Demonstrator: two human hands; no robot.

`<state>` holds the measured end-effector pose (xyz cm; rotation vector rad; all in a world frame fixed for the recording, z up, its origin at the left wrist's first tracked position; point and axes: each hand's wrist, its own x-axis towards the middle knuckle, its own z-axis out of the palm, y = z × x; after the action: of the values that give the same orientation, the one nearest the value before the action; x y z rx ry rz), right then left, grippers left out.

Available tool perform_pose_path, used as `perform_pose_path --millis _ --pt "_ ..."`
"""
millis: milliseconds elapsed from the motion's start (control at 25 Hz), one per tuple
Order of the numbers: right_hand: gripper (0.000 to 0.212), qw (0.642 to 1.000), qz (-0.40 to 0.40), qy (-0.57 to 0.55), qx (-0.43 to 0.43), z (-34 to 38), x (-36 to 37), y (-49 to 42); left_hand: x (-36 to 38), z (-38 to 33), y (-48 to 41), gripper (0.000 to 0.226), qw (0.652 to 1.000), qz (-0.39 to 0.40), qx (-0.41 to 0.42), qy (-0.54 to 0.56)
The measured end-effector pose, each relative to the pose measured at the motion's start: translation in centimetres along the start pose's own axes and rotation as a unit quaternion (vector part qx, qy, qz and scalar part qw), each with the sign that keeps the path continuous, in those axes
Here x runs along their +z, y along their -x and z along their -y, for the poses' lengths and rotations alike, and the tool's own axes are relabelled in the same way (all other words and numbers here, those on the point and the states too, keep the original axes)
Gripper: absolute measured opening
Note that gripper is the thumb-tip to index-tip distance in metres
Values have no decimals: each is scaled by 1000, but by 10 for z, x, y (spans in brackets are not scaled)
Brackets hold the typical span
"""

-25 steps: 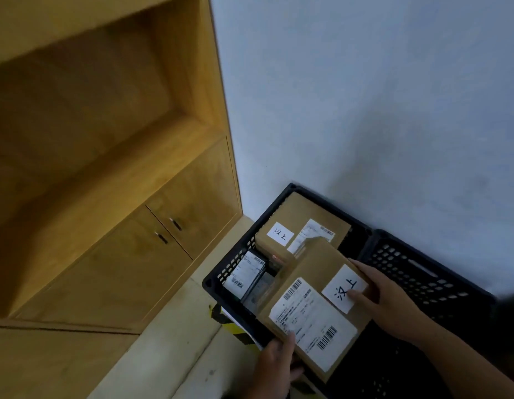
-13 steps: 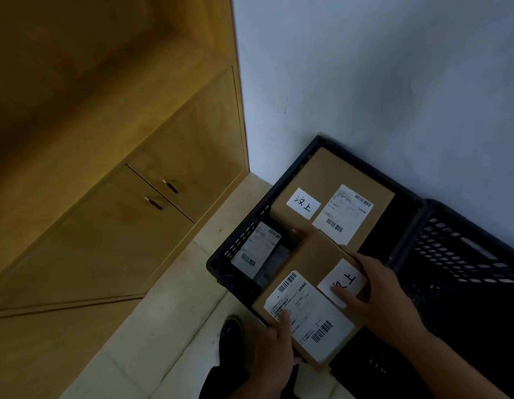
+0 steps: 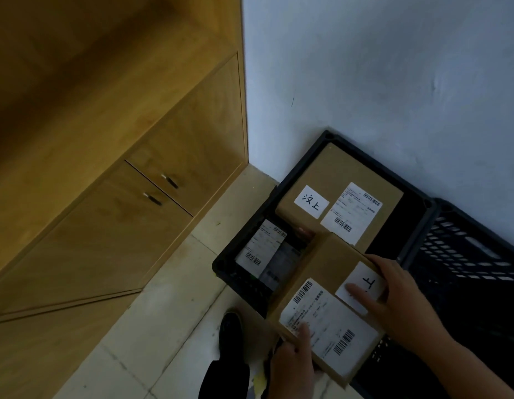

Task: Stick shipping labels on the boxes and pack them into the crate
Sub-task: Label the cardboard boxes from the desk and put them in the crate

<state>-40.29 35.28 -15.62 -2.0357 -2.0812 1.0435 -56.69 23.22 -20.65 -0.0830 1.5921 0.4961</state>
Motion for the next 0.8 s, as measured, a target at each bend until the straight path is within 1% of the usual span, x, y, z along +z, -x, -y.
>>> perform_pose_path --millis 40,80,160,200,240,280,360,400,440,560,640,760,800 --pt "71 1000 2 3 -1 1 -4 -1 2 3 1 40 1000 -4 -2 3" --pt "72 1000 5 5 -1 2 -6 -2 3 5 3 59 1000 -4 -4 -3" --pt "74 1000 7 3 -1 4 -9 -3 -1 11 4 120 999 -7 17 -37" --pt "74 1000 9 2 0 5 -10 -4 -2 13 5 135 998 -10 27 -56" --pt "73 1000 9 -1 1 6 -10 -4 -1 10 8 131 998 -8 24 -58" --pt "72 1000 7 -7 0 6 -11 -4 0 5 11 111 998 -13 20 -55" --pt "67 1000 -2 -30 6 5 -13 -4 3 -6 17 53 997 -58 33 -45" --pt "64 999 -8 -44 15 4 -15 -3 3 -12 21 32 996 -74 42 -41" --pt "62 998 -13 -56 25 3 -17 -1 4 -18 25 26 995 -79 50 -42" --pt "62 996 -24 -79 46 2 -25 3 0 -31 37 35 991 -90 68 -66" --pt "63 994 -34 -92 53 1 -32 4 0 -39 42 40 987 -92 72 -113" --pt "62 994 -33 -86 61 -3 -40 6 7 -40 45 43 979 -102 72 -163" --pt "62 994 -30 -78 65 -5 -42 7 5 -38 45 44 973 -113 93 -178"
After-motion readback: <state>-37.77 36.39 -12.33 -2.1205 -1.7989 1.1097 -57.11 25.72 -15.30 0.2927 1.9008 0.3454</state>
